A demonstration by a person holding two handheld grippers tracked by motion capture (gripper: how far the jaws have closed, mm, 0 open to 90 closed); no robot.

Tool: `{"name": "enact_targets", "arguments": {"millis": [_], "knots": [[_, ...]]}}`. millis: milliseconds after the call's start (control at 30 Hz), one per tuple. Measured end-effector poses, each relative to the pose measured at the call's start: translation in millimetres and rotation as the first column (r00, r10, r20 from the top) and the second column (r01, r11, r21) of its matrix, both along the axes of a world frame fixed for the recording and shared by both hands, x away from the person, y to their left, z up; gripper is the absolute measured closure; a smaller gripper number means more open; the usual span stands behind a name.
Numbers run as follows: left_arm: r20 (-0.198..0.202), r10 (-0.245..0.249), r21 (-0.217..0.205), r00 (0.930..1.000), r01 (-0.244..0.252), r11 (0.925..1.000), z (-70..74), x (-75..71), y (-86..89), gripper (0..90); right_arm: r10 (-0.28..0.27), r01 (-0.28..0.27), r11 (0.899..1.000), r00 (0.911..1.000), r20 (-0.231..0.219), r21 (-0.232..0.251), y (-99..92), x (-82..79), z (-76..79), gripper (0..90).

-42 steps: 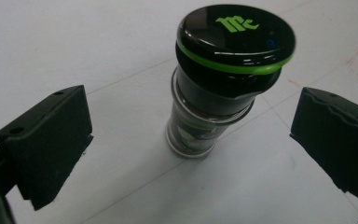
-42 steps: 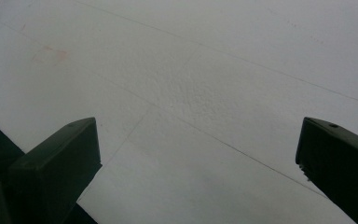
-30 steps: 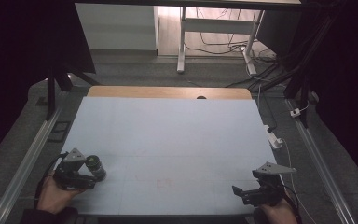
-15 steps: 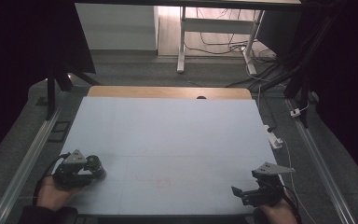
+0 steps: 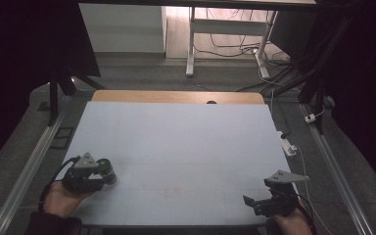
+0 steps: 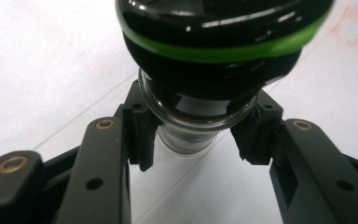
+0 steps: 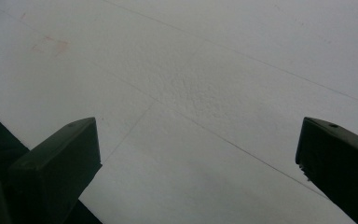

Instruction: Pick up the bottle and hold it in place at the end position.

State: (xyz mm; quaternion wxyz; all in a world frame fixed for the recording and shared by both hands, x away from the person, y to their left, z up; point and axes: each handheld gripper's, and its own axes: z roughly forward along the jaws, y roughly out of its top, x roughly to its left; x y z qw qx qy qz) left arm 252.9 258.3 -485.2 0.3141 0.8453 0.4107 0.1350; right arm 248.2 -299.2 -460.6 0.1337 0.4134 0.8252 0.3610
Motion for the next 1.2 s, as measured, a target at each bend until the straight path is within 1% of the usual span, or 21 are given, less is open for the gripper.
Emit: {"name": "enact_targets", "arguments": {"millis": [100,133,200,267,400,533,767,900,1067,1167,1200], "knots": [[0.012,-0.004,-0.010,0.9999,0.004,0.9999,5.9,5.2,-6.9,53.5,-0.001,0.001,1.000,1.0000,-0.001,0.001,-0.2,0.1,0.0,0.0],[0.011,-0.004,-0.020,0.9999,0.004,0.9998,8.0,7.1,-9.3,53.5,-0.002,0.002,1.000,1.0000,-0.002,0.003,-0.3,0.0,0.0,0.0],[-0.012,-0.001,-0.051,0.9999,0.001,0.9987,12.5,12.3,-13.8,53.5,-0.004,0.004,1.000,1.0000,-0.002,0.005,-0.8,0.1,0.2,0.0],[-0.021,-0.001,-0.073,0.9998,-0.001,0.9974,16.9,16.8,-19.3,53.5,-0.004,0.004,1.000,1.0000,-0.002,0.007,-1.2,0.1,0.3,0.0],[-0.002,-0.011,-0.083,0.9999,0.011,0.9965,27.2,25.9,-34.9,53.5,-0.005,0.005,1.000,1.0000,-0.004,0.011,-1.3,0.4,0.3,0.0],[0.011,-0.024,-0.103,0.9997,0.025,0.9944,35.4,36.5,-50.4,53.5,-0.004,0.004,1.000,1.0000,-0.002,0.014,-1.4,0.9,0.2,0.0],[0.026,-0.061,-0.123,0.9978,0.064,0.9903,48.1,60.5,-83.0,53.5,-0.003,0.003,1.000,1.0000,-0.001,0.018,-1.9,1.5,0.2,0.0],[0.031,-0.080,-0.101,0.9963,0.083,0.9915,49.1,71.7,-99.0,53.5,0.003,-0.003,1.000,1.0000,0.001,0.017,-1.7,1.8,0.1,0.0],[0.022,-0.095,-0.104,0.9952,0.097,0.9899,45.7,87.2,-114.8,53.5,0.006,-0.006,1.000,1.0000,0.001,0.015,-1.3,2.5,-0.1,0.0],[0.024,-0.101,-0.099,0.9945,0.103,0.9897,43.9,96.0,-123.1,53.5,0.012,-0.012,1.000,0.9999,0.002,0.008,-0.8,2.9,-0.4,0.0],[0.024,-0.101,-0.106,0.9946,0.103,0.9890,43.3,98.9,-125.8,53.5,0.012,-0.012,1.000,0.9999,0.002,0.008,-0.8,2.9,-0.4,0.0]]}}
